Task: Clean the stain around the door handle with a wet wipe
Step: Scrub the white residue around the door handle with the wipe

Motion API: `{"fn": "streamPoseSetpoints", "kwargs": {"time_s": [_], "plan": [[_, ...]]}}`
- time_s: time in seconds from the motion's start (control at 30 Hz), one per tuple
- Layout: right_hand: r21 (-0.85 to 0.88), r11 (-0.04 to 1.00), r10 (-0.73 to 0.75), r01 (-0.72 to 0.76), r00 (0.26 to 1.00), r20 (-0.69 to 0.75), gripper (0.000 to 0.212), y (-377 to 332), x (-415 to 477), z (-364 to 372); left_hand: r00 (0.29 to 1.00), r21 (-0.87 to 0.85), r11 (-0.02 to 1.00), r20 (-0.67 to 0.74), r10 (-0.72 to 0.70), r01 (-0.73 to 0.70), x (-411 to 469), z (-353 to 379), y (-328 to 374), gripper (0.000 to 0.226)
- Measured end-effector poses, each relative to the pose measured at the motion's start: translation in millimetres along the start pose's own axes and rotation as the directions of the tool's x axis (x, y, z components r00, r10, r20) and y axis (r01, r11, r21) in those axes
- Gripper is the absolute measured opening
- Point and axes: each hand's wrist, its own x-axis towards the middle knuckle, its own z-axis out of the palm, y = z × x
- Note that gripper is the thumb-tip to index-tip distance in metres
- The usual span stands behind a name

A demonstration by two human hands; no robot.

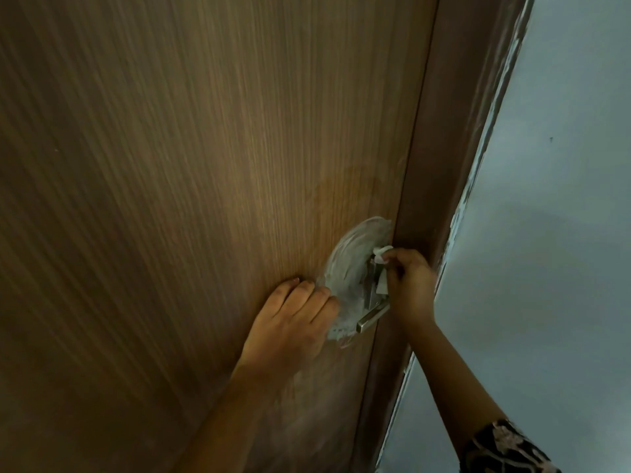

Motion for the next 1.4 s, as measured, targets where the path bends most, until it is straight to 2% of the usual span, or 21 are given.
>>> {"fn": "streamPoseSetpoints", "kwargs": {"time_s": [0.1, 0.17, 0.27, 0.33, 0.6, 0.73, 0.83, 0.93, 1.0, 1.07, 1.13, 1.2, 1.3, 1.4], "plan": [[-0.069, 0.997, -0.041, 0.045, 0.997, 0.066, 0.016, 7.8, -16.2, 5.8, 1.0, -0.005, 1.0, -0.011, -0.01, 0.01, 1.3, -0.5, 1.3, 0.024], [-0.043, 0.998, -0.037, 0.041, 0.996, 0.082, 0.017, 12.6, -17.7, 6.3, 1.0, -0.005, 1.0, -0.015, -0.009, 0.009, 1.4, -1.1, 1.4, 0.024], [0.056, 0.998, -0.007, 0.007, 1.0, 0.012, 0.02, 6.8, -3.9, 1.7, 1.0, -0.009, 1.0, -0.015, -0.007, 0.006, 1.0, -1.0, 0.9, 0.024], [0.056, 0.998, -0.034, 0.035, 0.999, -0.021, 0.02, 2.1, 2.4, 0.2, 1.0, -0.001, 1.0, -0.008, -0.005, 0.005, 0.8, 0.0, 1.0, 0.024], [0.032, 0.981, -0.194, 0.194, 0.981, 0.009, 0.016, 8.0, -6.2, -1.3, 1.0, 0.012, 1.0, 0.015, -0.004, 0.004, 0.2, 0.2, 1.1, 0.024], [0.047, 0.999, -0.003, 0.002, 0.999, 0.033, 0.024, 8.8, 6.3, -3.2, 1.0, 0.003, 1.0, 0.016, -0.008, 0.008, 1.4, -1.4, 0.9, 0.024], [-0.156, 0.976, 0.172, -0.155, 0.98, 0.102, 0.024, 14.9, -0.1, 4.9, 1.0, 0.012, 1.0, 0.019, -0.008, 0.008, 1.6, -2.6, 1.1, 0.022], [-0.146, 0.96, 0.262, -0.24, 0.953, 0.152, 0.02, 25.8, -2.9, 4.4, 1.0, 0.02, 1.0, 0.018, -0.007, 0.006, 2.1, -2.9, 1.0, 0.022], [-0.143, 0.946, 0.32, -0.291, 0.907, 0.274, 0.025, 26.5, 2.3, -0.2, 1.0, 0.021, 1.0, 0.012, -0.006, 0.005, 3.2, -2.8, 0.9, 0.022], [-0.166, 0.914, 0.407, -0.371, 0.825, 0.392, 0.034, 24.8, 4.4, -1.5, 1.0, 0.009, 1.0, -0.002, -0.011, 0.011, 4.0, -3.1, 1.2, 0.023], [-0.095, 0.869, 0.478, -0.486, 0.773, 0.416, 0.036, 23.0, 1.4, 0.2, 1.0, 0.003, 1.0, -0.017, -0.019, 0.019, 4.8, -4.5, 1.2, 0.023], [0.026, 0.848, 0.482, -0.53, 0.791, 0.377, 0.032, 22.6, -2.4, 3.4, 0.999, -0.005, 1.0, -0.03, -0.019, 0.019, 5.2, -5.2, 0.8, 0.023], [0.081, 0.919, 0.351, -0.386, 0.895, 0.277, 0.022, 21.3, -4.4, 5.7, 0.999, -0.017, 1.0, -0.032, -0.024, 0.023, 4.5, -4.4, 0.8, 0.023], [0.1, 0.935, 0.315, -0.341, 0.926, 0.209, 0.029, 20.3, -6.8, 6.9, 0.998, -0.036, 0.999, -0.051, -0.042, 0.04, 5.4, -1.2, 1.8, 0.019]]}}
